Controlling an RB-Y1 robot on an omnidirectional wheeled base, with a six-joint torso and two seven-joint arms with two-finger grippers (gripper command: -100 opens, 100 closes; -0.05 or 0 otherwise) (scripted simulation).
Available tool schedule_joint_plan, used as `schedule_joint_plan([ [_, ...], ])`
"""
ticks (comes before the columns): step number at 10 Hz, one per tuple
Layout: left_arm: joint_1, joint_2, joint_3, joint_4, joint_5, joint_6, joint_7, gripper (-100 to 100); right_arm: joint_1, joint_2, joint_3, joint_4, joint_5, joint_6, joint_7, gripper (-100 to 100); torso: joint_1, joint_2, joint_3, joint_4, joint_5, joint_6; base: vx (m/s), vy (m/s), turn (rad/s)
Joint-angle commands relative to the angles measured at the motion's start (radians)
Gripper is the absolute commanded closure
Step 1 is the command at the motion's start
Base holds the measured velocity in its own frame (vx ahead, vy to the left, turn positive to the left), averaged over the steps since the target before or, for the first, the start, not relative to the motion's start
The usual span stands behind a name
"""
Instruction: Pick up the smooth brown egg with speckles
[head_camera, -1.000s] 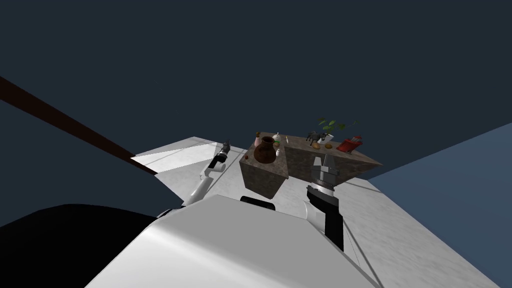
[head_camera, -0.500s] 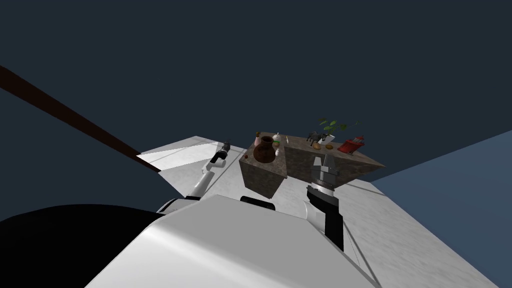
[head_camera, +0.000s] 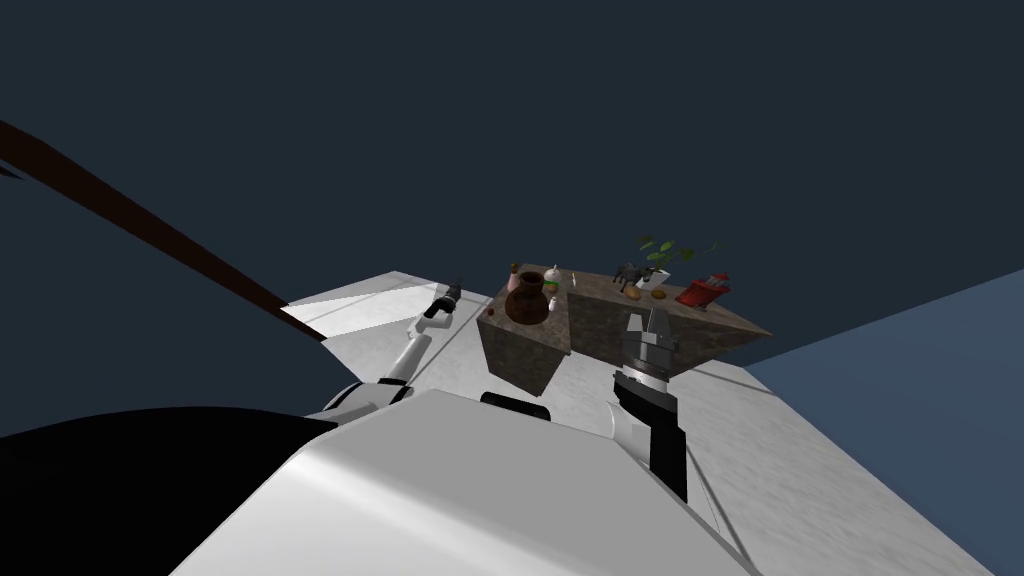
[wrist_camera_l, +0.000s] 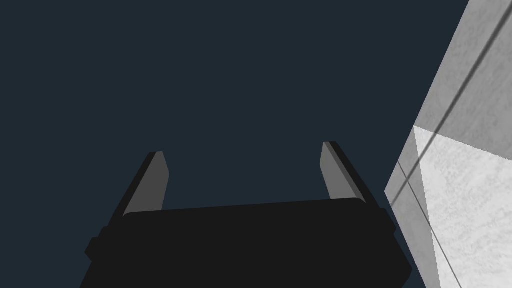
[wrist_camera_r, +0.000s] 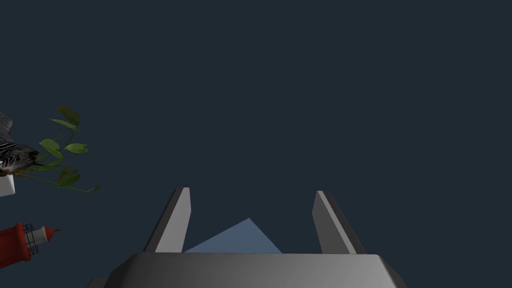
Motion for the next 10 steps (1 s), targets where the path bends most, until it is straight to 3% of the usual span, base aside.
schedule_joint_plan([
  [1, -0.050, 0.014, 0.005, 0.050, 0.000, 0.050, -0.004, -100, 0.000, 0.000, 0.000, 0.000, 0.000, 0.000, 0.000, 0, 0.000, 0.000, 0.000, 0.000, 0.000, 0.000, -0.013, -0.060, 0.036],
  [2, -0.051, 0.014, 0.005, 0.062, 0.000, 0.069, -0.004, -100, 0.000, 0.000, 0.000, 0.000, 0.000, 0.000, 0.000, 0, -0.001, 0.000, 0.000, 0.000, 0.000, 0.000, -0.012, -0.055, 0.018],
  [3, -0.091, 0.026, 0.009, 0.106, -0.001, 0.100, -0.008, -100, 0.000, 0.000, 0.000, 0.000, 0.000, 0.000, 0.000, 0, 0.000, 0.000, 0.000, 0.000, 0.000, 0.000, -0.014, -0.065, 0.021],
  [4, -0.091, 0.026, 0.009, 0.110, -0.001, 0.123, -0.008, -100, 0.000, 0.000, 0.000, 0.000, 0.000, 0.000, 0.000, 0, -0.001, 0.000, 0.000, 0.000, 0.000, 0.000, -0.007, -0.056, 0.020],
  [5, -0.130, 0.037, 0.013, 0.149, -0.004, 0.155, -0.012, -100, 0.000, 0.000, 0.000, 0.000, 0.000, 0.000, 0.000, 0, 0.000, 0.000, 0.000, 0.000, 0.000, 0.000, -0.014, -0.069, 0.024],
  [6, -0.130, 0.037, 0.013, 0.158, -0.004, 0.178, -0.012, -100, 0.000, 0.000, 0.000, 0.000, 0.000, 0.000, 0.000, 0, -0.001, 0.000, 0.000, 0.000, 0.000, 0.000, -0.014, -0.060, 0.015],
  [7, -0.169, 0.048, 0.016, 0.204, -0.008, 0.205, -0.017, -100, 0.000, 0.000, 0.000, 0.000, 0.000, 0.000, 0.000, 0, -0.001, 0.000, 0.000, 0.000, 0.000, 0.000, -0.006, -0.070, 0.017],
  [8, -0.169, 0.048, 0.016, 0.205, -0.008, 0.233, -0.017, -100, 0.000, 0.000, 0.000, 0.000, 0.000, 0.000, 0.000, 0, -0.001, 0.000, 0.000, 0.000, 0.000, 0.000, -0.001, -0.067, 0.012],
  [9, -0.206, 0.058, 0.019, 0.244, -0.013, 0.261, -0.022, -100, 0.000, 0.000, 0.000, 0.000, 0.000, 0.000, 0.000, 0, -0.001, -0.001, 0.000, 0.000, 0.000, 0.000, -0.004, -0.075, 0.015],
  [10, -0.206, 0.058, 0.019, 0.251, -0.013, 0.288, -0.022, -100, 0.000, 0.000, 0.000, 0.000, 0.000, 0.000, 0.000, 0, -0.002, -0.001, 0.000, 0.000, 0.000, 0.000, -0.003, -0.060, 0.010],
])
